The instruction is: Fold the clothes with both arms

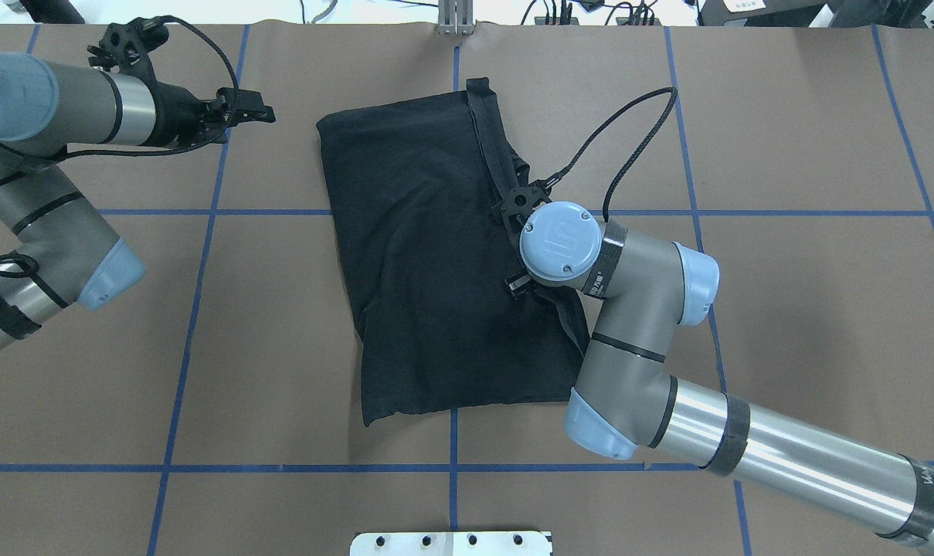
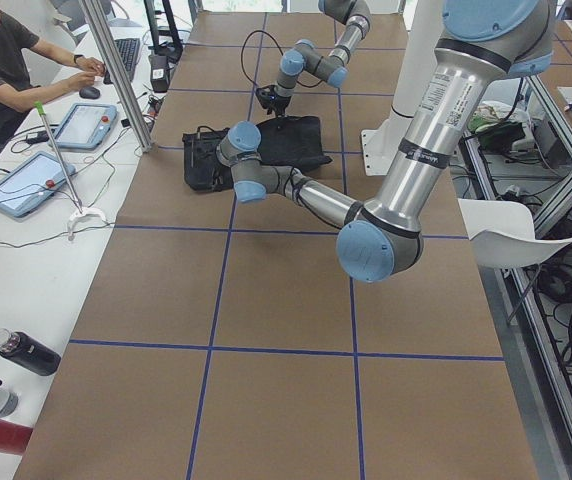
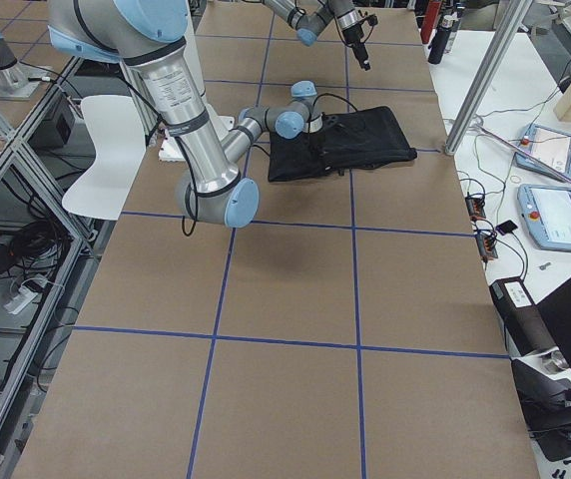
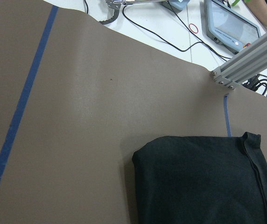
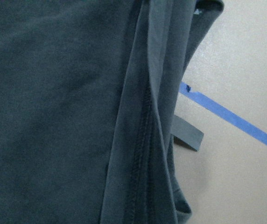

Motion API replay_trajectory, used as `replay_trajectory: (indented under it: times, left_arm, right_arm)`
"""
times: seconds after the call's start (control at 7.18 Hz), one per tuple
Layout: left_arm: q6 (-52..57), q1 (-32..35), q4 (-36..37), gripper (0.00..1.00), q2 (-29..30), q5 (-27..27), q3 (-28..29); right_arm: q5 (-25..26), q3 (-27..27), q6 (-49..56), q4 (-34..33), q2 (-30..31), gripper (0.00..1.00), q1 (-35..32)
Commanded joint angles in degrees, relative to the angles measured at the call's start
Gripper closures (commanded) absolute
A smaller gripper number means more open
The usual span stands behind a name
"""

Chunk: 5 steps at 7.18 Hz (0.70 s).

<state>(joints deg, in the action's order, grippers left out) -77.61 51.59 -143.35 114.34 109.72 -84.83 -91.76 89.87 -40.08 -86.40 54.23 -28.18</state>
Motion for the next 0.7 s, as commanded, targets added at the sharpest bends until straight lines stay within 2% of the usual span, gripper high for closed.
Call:
replay_trajectory:
  times: [0.0,0.56]
  left_arm:
    - [0.0,-0.09,0.0,0.0,0.0,-0.03,0.01]
    - [0.0,-0.18,0.0,0.0,0.09,-0.03,-0.07]
  right_arm:
    - [0.0,-0.13,0.09,0.0,0.08,0.01,0.41]
    - [0.0,-0.39,0.44,0.0,0.79,0.01,0.32]
